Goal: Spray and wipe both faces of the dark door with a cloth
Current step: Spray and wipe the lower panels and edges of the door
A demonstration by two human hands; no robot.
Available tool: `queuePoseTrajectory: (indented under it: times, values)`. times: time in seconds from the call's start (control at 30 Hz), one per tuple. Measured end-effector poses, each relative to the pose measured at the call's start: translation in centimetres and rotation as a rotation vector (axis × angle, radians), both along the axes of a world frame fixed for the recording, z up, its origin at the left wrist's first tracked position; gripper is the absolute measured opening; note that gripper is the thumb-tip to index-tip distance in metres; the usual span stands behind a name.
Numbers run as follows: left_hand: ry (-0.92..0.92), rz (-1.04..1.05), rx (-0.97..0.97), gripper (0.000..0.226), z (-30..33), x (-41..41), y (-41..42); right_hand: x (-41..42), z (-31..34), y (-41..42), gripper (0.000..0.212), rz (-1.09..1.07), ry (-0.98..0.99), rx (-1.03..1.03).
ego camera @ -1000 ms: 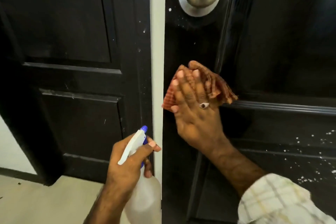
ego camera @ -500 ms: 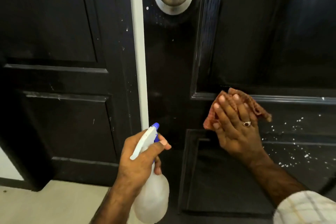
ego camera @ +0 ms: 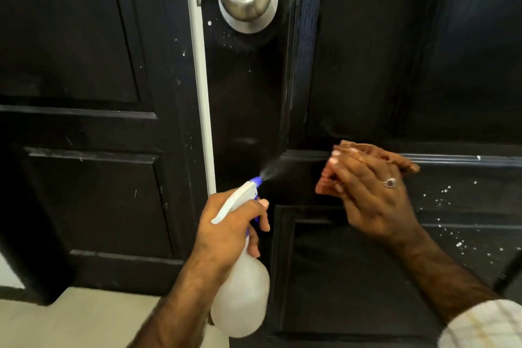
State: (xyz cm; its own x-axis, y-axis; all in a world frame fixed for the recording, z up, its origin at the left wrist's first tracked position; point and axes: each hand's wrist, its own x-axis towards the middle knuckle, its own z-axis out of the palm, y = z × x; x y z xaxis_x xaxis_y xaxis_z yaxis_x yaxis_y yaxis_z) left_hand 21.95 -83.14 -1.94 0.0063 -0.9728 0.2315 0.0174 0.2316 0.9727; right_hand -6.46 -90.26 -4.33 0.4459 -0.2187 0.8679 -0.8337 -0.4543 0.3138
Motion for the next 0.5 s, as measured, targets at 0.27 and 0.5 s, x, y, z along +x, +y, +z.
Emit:
queuePoseTrajectory:
  times: [0.27,0.5]
  values:
    - [0.045,0.032,-0.03,0.022,0.5,-1.1,-1.4,5.6,5.2,-2.7,0.061,0.012,-0.145,-0.036]
    - [0.046,0.125,-0.045,0.032,0.6,-0.2,-0.8,9.1,1.9,-3.4,0.053,0.047,-0.117,-0.023]
